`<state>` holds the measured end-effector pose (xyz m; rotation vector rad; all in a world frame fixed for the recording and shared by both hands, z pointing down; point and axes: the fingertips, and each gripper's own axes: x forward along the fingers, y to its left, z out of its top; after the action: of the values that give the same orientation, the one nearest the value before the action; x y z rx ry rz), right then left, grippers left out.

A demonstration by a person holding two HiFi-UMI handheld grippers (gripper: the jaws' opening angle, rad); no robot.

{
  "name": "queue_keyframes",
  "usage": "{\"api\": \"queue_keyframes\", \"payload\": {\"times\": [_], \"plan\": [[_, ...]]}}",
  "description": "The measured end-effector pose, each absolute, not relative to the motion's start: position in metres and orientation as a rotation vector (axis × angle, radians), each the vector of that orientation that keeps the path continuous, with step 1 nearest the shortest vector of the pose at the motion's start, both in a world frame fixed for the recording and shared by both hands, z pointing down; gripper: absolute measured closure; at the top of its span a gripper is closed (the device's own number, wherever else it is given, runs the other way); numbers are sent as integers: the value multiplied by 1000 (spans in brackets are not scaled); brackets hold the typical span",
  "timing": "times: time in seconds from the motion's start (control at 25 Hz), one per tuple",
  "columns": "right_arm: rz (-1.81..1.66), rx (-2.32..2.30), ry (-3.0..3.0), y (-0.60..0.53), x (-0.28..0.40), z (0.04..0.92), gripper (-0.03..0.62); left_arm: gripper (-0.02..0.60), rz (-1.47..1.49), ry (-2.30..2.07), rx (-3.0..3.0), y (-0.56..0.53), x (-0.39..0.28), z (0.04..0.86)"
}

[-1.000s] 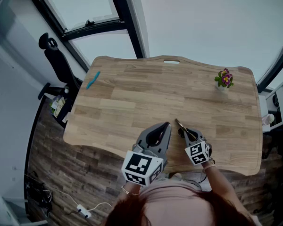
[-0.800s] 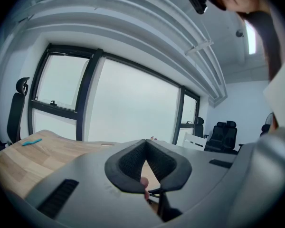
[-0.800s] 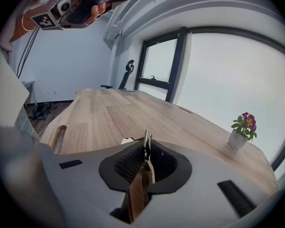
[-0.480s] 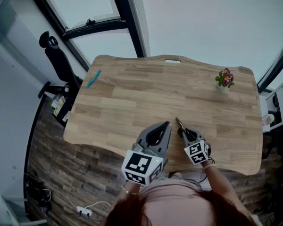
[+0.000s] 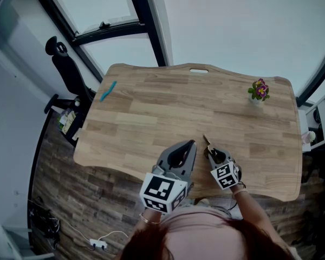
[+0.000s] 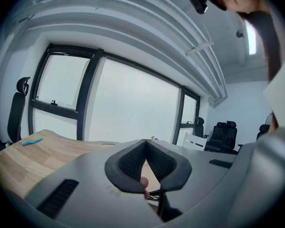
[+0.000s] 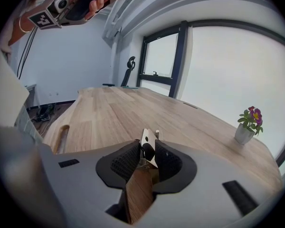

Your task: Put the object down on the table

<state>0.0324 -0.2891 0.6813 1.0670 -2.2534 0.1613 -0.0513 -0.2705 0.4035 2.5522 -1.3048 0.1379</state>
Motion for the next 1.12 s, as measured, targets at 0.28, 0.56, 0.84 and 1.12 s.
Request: {"api": "queue_keyframes", "payload": {"times": [0.28,0.56,0.84,1.12], "plan": [[177,1047,-2249,-287,29,685,513,580,135,-1305,2552,-270,-54,403],[192,1018,-2242,-285,24,693,481,580,132,-1307,2553,-270,-55,403],[220,1034,-2246,-286,23,692,473,580,130,-1312,2554,-268,-58,401],[235,1059,-2286,-284,18,676,473,580,119,-1314,2555,-267,-60,399]]}}
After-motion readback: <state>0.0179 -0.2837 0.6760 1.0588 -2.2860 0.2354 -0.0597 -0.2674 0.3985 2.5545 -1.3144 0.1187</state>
